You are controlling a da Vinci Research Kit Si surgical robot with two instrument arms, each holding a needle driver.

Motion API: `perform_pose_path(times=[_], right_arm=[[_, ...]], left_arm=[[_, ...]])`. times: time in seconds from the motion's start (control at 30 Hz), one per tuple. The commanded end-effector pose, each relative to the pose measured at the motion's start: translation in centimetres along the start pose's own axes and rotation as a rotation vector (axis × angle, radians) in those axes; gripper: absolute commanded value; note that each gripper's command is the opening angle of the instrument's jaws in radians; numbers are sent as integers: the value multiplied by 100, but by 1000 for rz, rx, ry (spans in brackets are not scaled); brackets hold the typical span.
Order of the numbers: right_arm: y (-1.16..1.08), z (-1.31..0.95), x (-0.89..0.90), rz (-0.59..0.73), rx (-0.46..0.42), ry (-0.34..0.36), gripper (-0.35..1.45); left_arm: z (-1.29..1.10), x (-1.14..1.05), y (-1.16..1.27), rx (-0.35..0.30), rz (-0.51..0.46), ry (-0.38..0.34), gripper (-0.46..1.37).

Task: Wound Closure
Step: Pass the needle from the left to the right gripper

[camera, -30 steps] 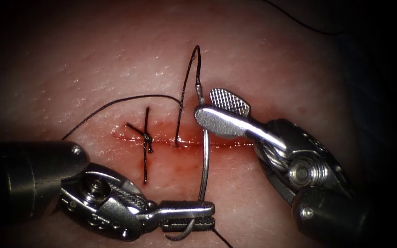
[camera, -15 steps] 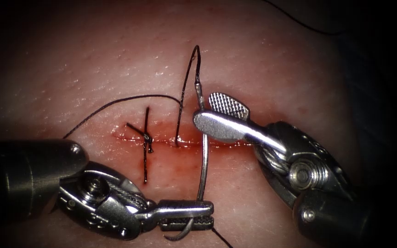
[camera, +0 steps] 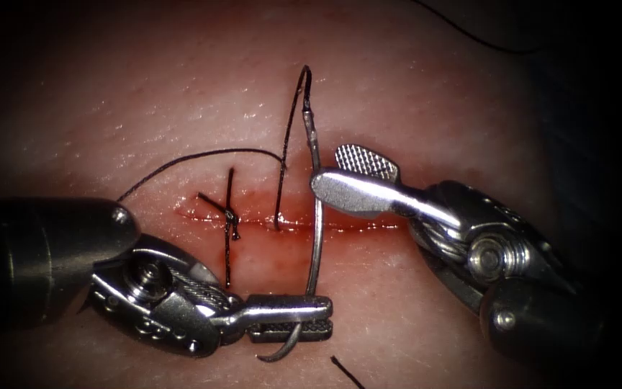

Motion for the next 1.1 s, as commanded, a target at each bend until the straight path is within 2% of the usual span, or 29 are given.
perform_pose_path(times=[0.03,0.23,0.43,0.53,0.97,1.1], right_arm=[[1,0,1,0,8,-15,114],[1,0,0,-1,22,-99,110],[0,1,-2,-3,30,-166,110],[-1,4,-2,-2,30,-173,111],[-8,16,-4,3,57,-214,109],[-11,20,-6,-33,72,-226,108]], left_arm=[[2,0,-1,-10,22,0,-35],[4,-1,0,-16,118,-1,-35],[7,-2,0,-18,160,0,-35],[7,-2,0,-18,189,3,-35],[9,-2,3,-22,198,11,-35],[10,-2,4,-26,198,13,-35]])
